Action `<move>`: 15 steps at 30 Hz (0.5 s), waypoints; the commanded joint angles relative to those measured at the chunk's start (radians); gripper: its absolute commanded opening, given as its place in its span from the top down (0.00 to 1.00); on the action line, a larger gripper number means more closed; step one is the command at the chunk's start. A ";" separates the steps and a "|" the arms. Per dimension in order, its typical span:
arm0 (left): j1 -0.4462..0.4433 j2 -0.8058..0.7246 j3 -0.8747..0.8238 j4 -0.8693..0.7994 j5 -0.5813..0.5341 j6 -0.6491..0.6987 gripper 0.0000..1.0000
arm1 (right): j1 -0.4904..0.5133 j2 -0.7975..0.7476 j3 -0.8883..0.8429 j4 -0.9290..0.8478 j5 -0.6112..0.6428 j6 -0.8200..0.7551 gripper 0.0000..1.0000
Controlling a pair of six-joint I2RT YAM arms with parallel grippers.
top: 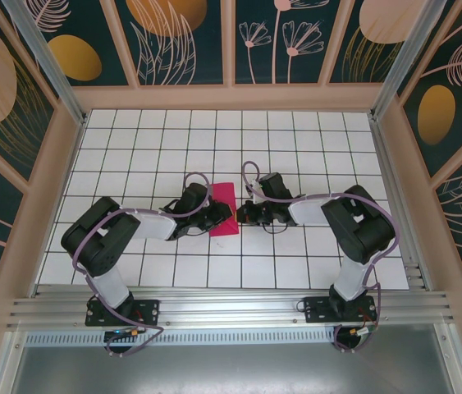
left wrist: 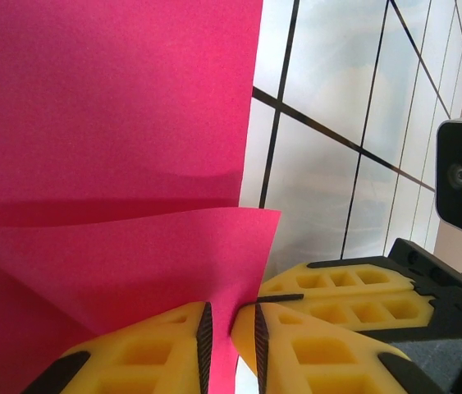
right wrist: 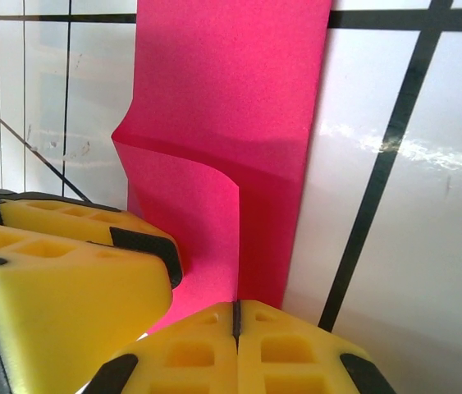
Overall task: Fold a paper plane with a square sheet of paper (pick it up from the middle)
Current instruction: Fold the triangle a second time at the center of the table.
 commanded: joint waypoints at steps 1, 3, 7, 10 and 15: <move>-0.004 0.013 0.022 0.020 0.011 0.026 0.76 | -0.011 0.019 0.024 -0.019 0.023 -0.007 0.96; -0.003 0.016 0.022 0.019 0.011 0.026 0.76 | -0.011 0.023 0.024 -0.020 0.023 -0.007 0.96; -0.003 0.021 0.024 0.018 0.011 0.029 0.76 | -0.011 0.027 0.027 -0.023 0.026 -0.007 0.96; -0.003 0.027 0.027 0.009 0.007 0.031 0.76 | -0.011 0.033 0.031 -0.024 0.023 -0.008 0.96; -0.004 0.029 0.032 -0.008 -0.005 0.032 0.77 | -0.011 0.042 0.040 -0.029 0.014 -0.012 0.96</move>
